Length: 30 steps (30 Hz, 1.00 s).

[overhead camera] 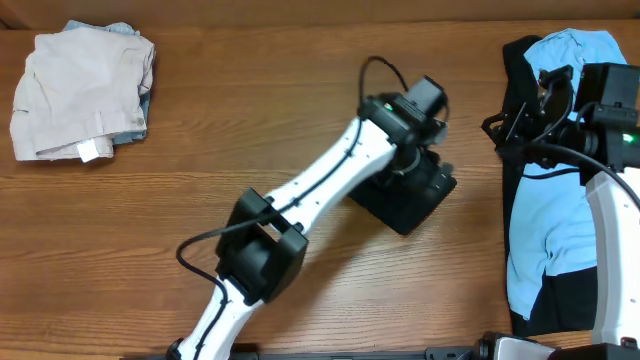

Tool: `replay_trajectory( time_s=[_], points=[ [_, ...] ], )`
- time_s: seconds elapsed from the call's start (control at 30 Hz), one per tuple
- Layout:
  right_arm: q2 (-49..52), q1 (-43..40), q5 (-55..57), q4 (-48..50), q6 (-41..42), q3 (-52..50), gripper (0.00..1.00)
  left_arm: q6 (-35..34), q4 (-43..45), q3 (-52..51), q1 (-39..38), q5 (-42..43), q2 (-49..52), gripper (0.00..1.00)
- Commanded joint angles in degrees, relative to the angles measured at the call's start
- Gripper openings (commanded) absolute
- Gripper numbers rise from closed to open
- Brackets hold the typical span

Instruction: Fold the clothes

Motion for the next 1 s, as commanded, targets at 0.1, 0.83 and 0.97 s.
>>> replay_trajectory(
  time_s=[0.1,0.83,0.97],
  points=[
    [-1.7,-3.98,0.09,-1.53,-3.41,0.52,0.25,-1.11,2.16,0.7,-2.95,0.85,7.72,1.0],
    [-1.77,-6.67,0.0,-1.31,-4.5,0.5,0.39,-2.05,-19.85,32.46,5.55,-1.49,0.44,1.0],
    [-0.87,-3.23,-0.28,-3.54,-4.11,0.31,0.41,-2.51,-21.57,34.16,10.75,-4.2,-2.91,1.0]
  ],
)
